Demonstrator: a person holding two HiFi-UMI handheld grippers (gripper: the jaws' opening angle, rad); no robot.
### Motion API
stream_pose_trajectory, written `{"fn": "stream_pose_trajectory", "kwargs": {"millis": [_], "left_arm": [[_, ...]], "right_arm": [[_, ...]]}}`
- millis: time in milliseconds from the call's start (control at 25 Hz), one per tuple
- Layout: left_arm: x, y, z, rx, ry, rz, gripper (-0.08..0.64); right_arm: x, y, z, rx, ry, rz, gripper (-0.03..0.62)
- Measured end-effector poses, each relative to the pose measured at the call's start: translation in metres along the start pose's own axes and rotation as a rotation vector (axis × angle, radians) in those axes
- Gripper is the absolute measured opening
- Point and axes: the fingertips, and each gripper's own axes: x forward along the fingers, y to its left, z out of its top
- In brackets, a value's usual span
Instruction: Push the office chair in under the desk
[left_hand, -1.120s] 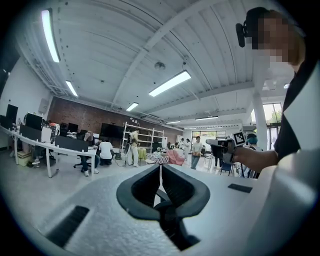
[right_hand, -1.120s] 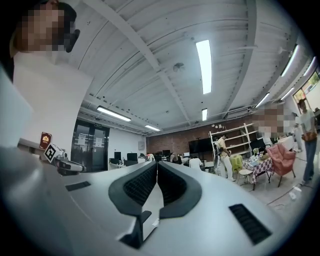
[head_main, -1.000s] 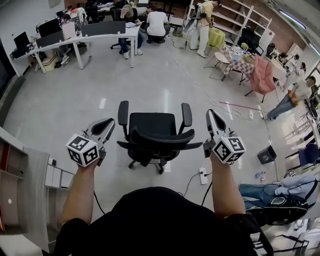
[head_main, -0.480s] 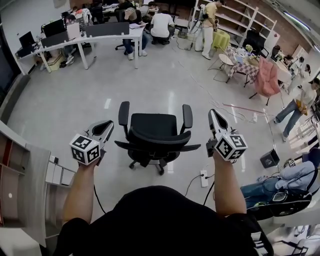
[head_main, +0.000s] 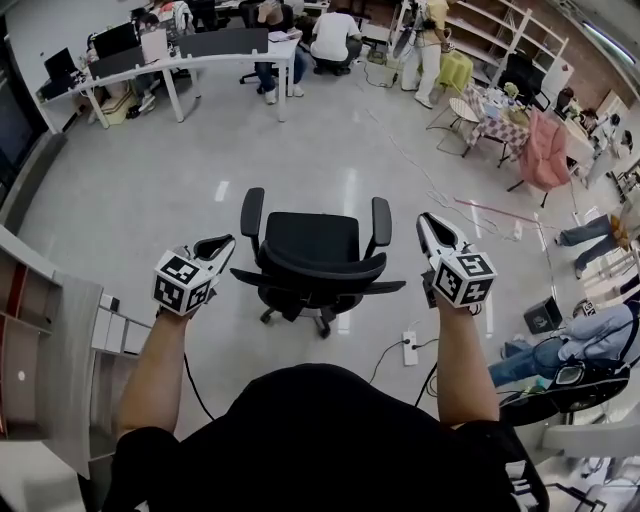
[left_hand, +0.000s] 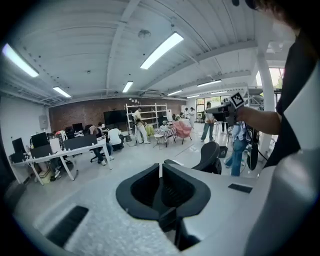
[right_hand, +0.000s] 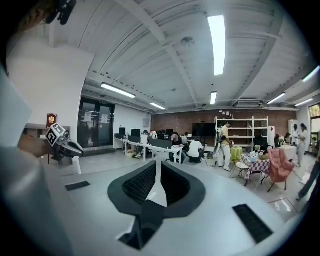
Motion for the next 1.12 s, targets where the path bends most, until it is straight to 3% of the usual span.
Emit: {"fn": "stream_pose_trajectory", "kwargs": {"millis": [280, 400, 800, 1120], "left_arm": [[0.016, -0.009, -0.017, 0.065, 0.101, -0.035, 0.105], [0.024, -0.014, -0.032, 0.133, 0.166, -0.057, 0.119], [0.054, -0.042, -0.077, 0.227, 0.38, -0.199, 0.241], [0.07, -0.061, -0.108, 0.282, 0.434, -0.32, 0.286]], "right_arm": [[0.008, -0.002, -0.032, -0.011, 0.136, 0.029, 0.077], [0.009, -0.004, -0.049, -0.017, 0.197, 0.043, 0.104], [0.015, -0.005, -0.085, -0.033, 0.319, 0.093, 0.16], [0.019, 0.007, -0.122, -0.029, 0.412, 0.169, 0.191]]}}
